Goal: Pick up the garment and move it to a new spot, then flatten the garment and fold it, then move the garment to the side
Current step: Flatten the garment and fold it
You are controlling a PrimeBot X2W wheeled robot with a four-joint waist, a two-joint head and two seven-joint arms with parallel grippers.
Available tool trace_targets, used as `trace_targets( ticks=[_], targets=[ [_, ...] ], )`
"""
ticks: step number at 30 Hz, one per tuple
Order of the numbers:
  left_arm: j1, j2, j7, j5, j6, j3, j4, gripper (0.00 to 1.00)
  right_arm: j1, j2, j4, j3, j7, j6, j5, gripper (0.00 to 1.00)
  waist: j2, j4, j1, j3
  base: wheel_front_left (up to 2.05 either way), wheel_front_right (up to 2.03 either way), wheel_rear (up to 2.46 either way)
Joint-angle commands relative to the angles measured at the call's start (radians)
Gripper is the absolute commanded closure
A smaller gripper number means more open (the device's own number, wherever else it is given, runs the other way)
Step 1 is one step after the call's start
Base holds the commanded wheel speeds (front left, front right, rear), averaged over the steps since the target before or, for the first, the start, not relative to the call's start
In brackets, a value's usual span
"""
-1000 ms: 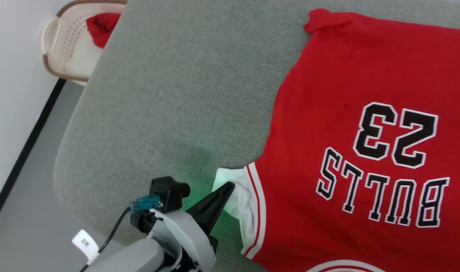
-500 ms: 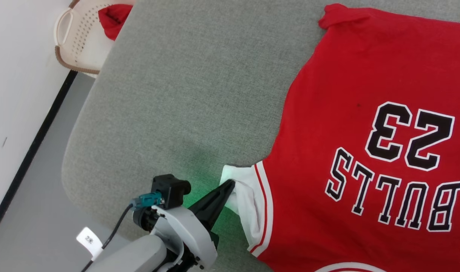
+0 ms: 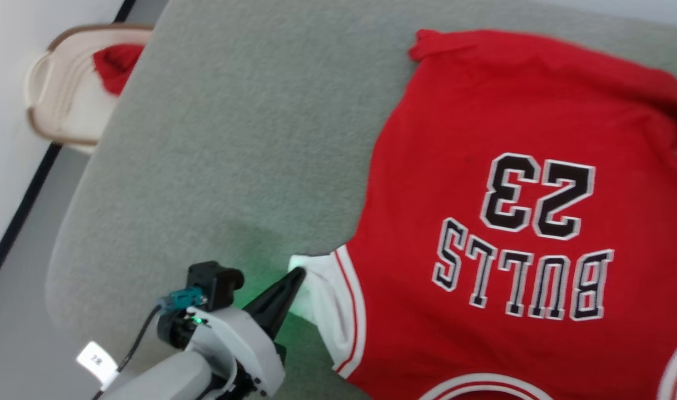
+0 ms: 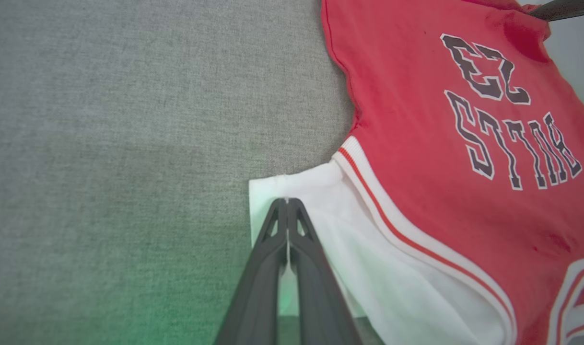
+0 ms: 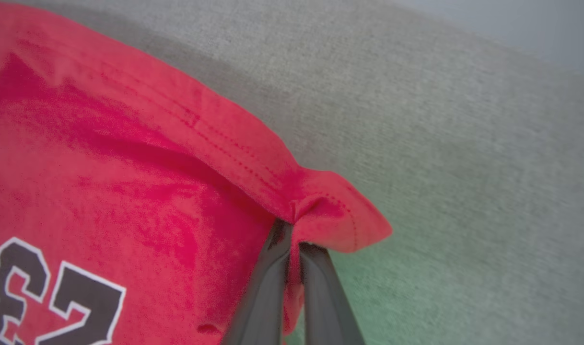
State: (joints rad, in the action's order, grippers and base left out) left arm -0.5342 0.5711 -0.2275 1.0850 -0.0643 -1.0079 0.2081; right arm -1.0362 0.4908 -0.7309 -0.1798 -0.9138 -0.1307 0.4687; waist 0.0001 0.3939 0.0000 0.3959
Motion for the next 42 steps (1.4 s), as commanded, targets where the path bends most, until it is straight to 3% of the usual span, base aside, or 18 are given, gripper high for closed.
trace_targets(
  ticks=[1,8,13,19,23,27,32,33,34,35,36,42],
  targets=[
    [0.018,0.017,0.002,0.01,-0.011,0.005,-0.007,1.0,0.051,0.015,0.049,-0.016,0.001,0.0,0.034,1.0,-0.0001,-0.075,0.0,-0.065,0.0,0.0,0.0],
    [0.061,0.074,0.014,0.025,-0.046,0.014,-0.044,1.0,0.291,0.083,0.27,0.001,0.007,0.0,0.169,1.0,-0.0001,-0.16,0.0,-0.132,0.0,0.0,0.0],
    [0.09,0.108,0.023,0.038,-0.071,0.017,-0.077,1.0,0.504,0.084,0.429,0.083,0.015,0.0,0.22,1.0,-0.0001,-0.204,0.0,-0.167,0.0,0.0,0.0],
    [0.112,0.136,0.033,0.046,-0.091,0.017,-0.111,1.0,0.778,0.037,0.597,0.21,-0.012,0.0,0.215,1.0,-0.0001,-0.234,0.0,-0.195,0.0,0.0,0.0],
    [0.122,0.148,0.038,0.051,-0.1,0.018,-0.13,1.0,0.928,-0.034,0.686,0.296,-0.034,0.0,0.194,1.0,-0.0001,-0.246,0.0,-0.205,0.0,0.0,0.0],
    [0.131,0.155,0.037,0.06,-0.106,0.022,-0.145,1.0,1.007,-0.097,0.735,0.339,-0.04,0.0,0.16,1.0,-0.0001,-0.26,0.0,-0.208,0.0,0.0,0.0],
    [0.134,0.159,0.04,0.064,-0.109,0.023,-0.151,1.0,1.016,-0.13,0.734,0.344,-0.02,0.0,0.126,1.0,-0.0001,-0.271,0.0,-0.21,0.0,0.0,0.0],
    [0.134,0.159,0.041,0.064,-0.11,0.023,-0.152,1.0,1.016,-0.134,0.733,0.337,-0.019,0.0,0.119,0.74,-0.0001,-0.273,0.0,-0.212,0.0,0.0,0.0],
    [0.135,0.159,0.041,0.065,-0.111,0.022,-0.153,1.0,1.015,-0.139,0.73,0.333,-0.017,0.0,0.113,0.56,-0.0001,-0.275,0.0,-0.213,0.0,0.0,0.0],
    [0.136,0.16,0.042,0.065,-0.111,0.022,-0.154,1.0,1.014,-0.145,0.731,0.329,-0.014,0.0,0.111,0.07,-0.0001,-0.277,0.0,-0.215,0.0,0.0,0.0],
    [0.137,0.16,0.043,0.066,-0.113,0.021,-0.154,1.0,1.013,-0.147,0.733,0.327,-0.013,0.0,0.109,0.0,-0.0001,-0.279,0.0,-0.217,0.0,0.0,0.0],
    [0.143,0.167,0.042,0.067,-0.119,0.022,-0.162,1.0,1.026,-0.139,0.789,0.327,0.026,0.0,0.094,0.0,-0.0001,-0.292,0.0,-0.226,0.0,0.0,0.0]
  ],
)
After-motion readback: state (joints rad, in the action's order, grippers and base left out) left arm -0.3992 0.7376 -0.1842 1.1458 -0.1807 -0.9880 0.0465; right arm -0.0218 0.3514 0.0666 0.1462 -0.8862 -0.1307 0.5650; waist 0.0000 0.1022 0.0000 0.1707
